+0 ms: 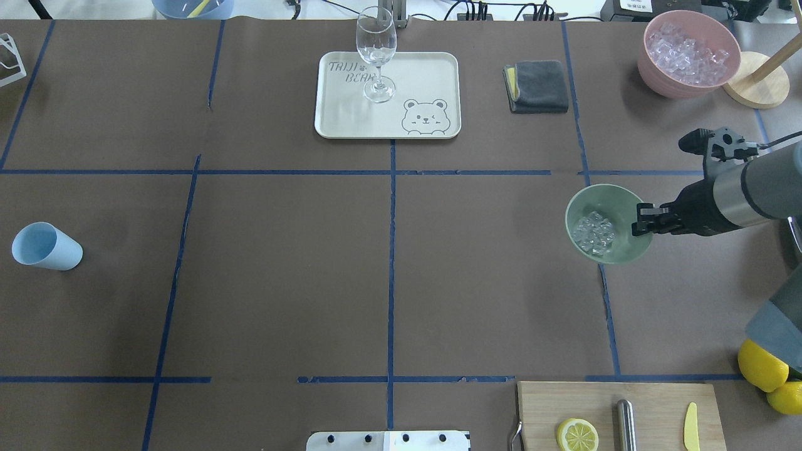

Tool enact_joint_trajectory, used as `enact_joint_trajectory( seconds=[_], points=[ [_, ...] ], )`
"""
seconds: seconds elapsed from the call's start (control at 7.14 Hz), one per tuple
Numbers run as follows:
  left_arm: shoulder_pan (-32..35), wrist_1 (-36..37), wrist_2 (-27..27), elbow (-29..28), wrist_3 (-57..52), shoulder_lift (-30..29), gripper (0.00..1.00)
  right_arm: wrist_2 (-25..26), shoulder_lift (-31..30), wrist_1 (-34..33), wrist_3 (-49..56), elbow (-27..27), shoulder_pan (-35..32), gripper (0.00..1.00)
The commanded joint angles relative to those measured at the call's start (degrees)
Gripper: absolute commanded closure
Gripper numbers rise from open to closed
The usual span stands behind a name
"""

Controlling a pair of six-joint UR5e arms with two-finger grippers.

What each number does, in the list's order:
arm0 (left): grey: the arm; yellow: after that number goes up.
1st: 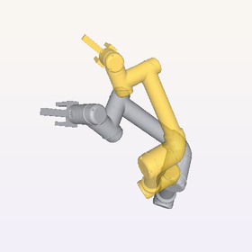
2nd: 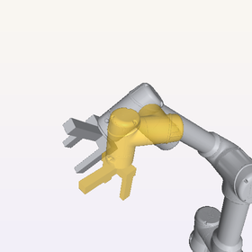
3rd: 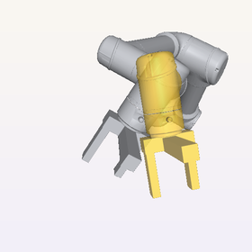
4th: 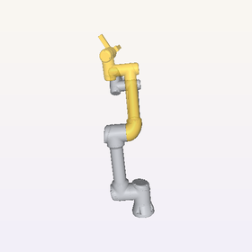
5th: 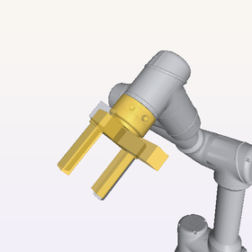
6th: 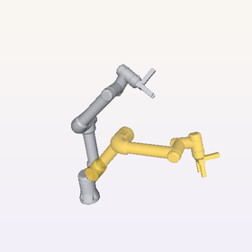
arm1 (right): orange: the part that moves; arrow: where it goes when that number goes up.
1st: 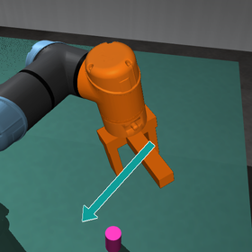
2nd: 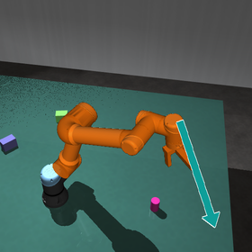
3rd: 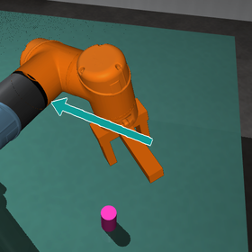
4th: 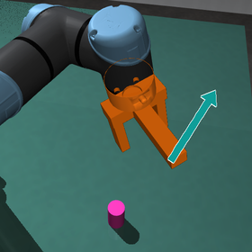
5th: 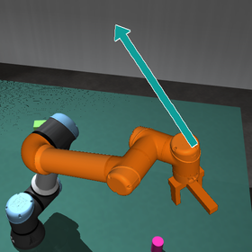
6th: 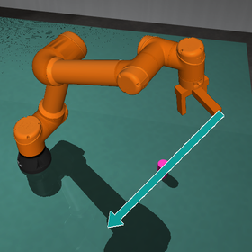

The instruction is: Pour ice into bowl

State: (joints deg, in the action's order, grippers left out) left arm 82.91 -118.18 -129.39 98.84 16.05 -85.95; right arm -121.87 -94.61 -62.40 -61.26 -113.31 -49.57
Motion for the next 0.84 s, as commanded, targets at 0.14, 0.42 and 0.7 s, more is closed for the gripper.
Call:
enact_joint_trajectory(
  seconds=[0.14, 0.42, 0.7],
  points=[
    [-0.21, 14.27, -0.07, 1.62, -1.62, -4.75, 0.0, -3.02, -6.98, 7.7, 10.34, 6.84, -4.74, 1.0],
    [-0.21, 14.56, -0.16, 1.18, -4.18, -5.63, 0.0, -3.46, -6.13, 19.62, 10.03, 17.8, -4.92, 1.0],
    [-0.21, 14.73, -1.3, 1.79, -4.1, -5.89, 0.0, -7.4, -4.97, 21.36, 7.49, 19.35, -5.45, 1.0]
  ],
)
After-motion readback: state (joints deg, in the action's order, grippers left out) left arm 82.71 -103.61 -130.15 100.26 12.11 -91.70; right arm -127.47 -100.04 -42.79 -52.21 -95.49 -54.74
